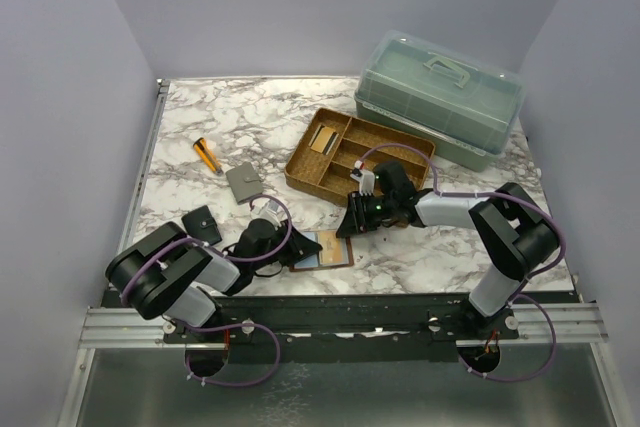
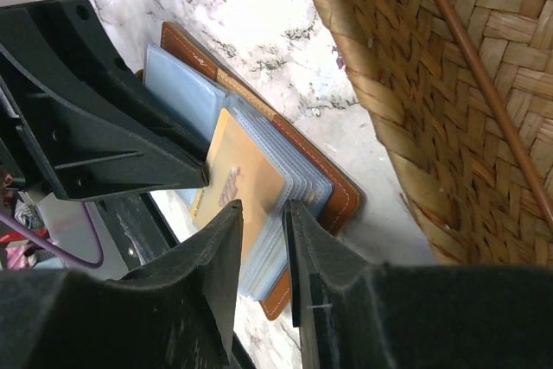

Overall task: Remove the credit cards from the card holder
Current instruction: Remove the credit card from the card holder.

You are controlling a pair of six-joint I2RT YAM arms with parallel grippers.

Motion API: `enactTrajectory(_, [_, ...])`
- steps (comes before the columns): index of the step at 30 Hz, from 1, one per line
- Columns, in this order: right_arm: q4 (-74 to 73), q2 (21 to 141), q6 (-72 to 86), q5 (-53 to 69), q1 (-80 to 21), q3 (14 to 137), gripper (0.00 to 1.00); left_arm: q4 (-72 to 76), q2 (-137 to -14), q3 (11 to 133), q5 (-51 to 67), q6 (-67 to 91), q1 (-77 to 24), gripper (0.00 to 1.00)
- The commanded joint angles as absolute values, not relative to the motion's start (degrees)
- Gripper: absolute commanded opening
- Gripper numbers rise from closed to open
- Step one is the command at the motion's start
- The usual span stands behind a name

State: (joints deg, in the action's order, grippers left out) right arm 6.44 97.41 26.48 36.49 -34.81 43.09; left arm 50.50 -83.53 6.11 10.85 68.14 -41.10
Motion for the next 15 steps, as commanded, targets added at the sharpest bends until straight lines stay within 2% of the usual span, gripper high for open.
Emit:
enactTrajectory(1, [4.29, 99.20, 25.84, 35.95, -34.99, 43.78, 0.33, 49.42, -85.58, 7.18, 11.11, 67.53, -41.62, 0.20])
enactTrajectory(15, [7.59, 98.81, 28.04, 45.45, -35.11, 43.08, 0.29, 50.30, -86.85, 8.02, 12.39, 66.97, -41.62, 0.06])
